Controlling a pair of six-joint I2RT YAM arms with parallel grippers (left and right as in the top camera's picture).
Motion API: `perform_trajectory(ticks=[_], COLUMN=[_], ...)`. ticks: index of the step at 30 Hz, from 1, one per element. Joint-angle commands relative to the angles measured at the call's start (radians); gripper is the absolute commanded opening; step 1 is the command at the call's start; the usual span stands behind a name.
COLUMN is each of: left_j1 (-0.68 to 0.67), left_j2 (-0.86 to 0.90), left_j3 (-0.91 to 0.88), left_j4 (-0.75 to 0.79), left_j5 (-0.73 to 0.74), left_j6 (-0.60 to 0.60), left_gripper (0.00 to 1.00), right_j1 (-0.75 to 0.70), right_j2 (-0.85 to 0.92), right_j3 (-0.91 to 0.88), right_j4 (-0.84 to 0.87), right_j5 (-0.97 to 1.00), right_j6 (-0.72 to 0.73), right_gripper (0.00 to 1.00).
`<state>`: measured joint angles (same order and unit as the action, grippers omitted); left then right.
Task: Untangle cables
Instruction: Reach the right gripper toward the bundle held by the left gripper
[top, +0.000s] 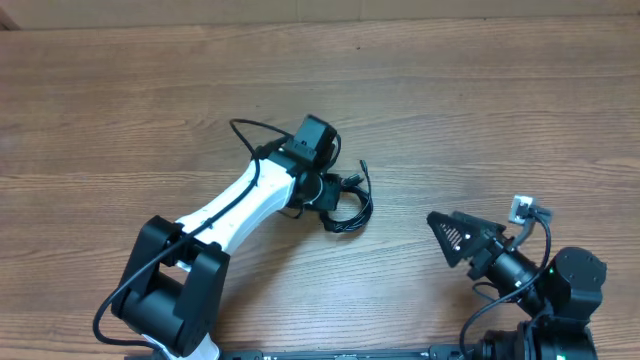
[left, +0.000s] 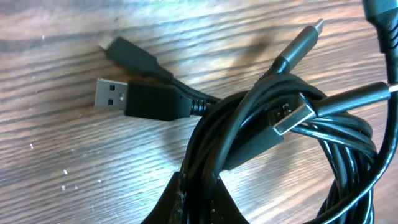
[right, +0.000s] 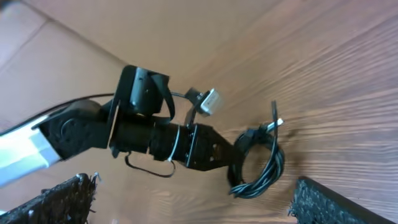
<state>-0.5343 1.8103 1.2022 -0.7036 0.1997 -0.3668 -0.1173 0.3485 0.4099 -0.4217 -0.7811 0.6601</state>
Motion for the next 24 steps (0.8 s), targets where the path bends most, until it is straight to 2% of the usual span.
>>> perform_trajectory(ticks=[1, 3, 8, 13, 18, 21, 22, 24], left_j1=[0.009, 0.009, 0.009, 0.01, 0.003, 0.001, 0.001, 0.001], left_j2=[-0.006, -0.006, -0.006, -0.006, -0.006, -0.006, -0.006, -0.006], left_j3=[0.104, 0.143, 0.249, 0.301, 0.302, 0.302, 0.302, 0.302], left_j4=[-0.046, -0.084, -0.171, -0.185, -0.179, -0.182, -0.181, -0.18], left_j5=[0.062, 0.064, 0.068, 0.195, 0.194, 0.206, 0.222, 0.243], left_j6=[0.008, 0.009, 0.012, 0.012, 0.042, 0.053, 0.053, 0.058], left_gripper=[0.04, 0.04, 0.04, 0.04, 0.04, 0.04, 0.04, 0.04], right_j1=[0.0, 0.0, 0.0, 0.041, 0.171, 0.309, 0.34, 0.38], right_j2=[0.027, 0.056, 0.146, 0.258, 0.373, 0.51, 0.557, 0.649], right_j3=[0.017, 0.016, 0.016, 0.016, 0.016, 0.016, 0.016, 0.016], right_j4=[-0.015, -0.068, -0.112, -0.084, 0.073, 0.201, 0.256, 0.414], right_j5=[0.026, 0.042, 0.043, 0.041, 0.115, 0.253, 0.269, 0.272], right_j6=[0.179, 0.271, 0.287, 0.332, 0.358, 0.483, 0.5, 0.5], right_gripper=[1.0, 1.0, 1.0, 0.97, 0.86, 0.78, 0.77, 0.68])
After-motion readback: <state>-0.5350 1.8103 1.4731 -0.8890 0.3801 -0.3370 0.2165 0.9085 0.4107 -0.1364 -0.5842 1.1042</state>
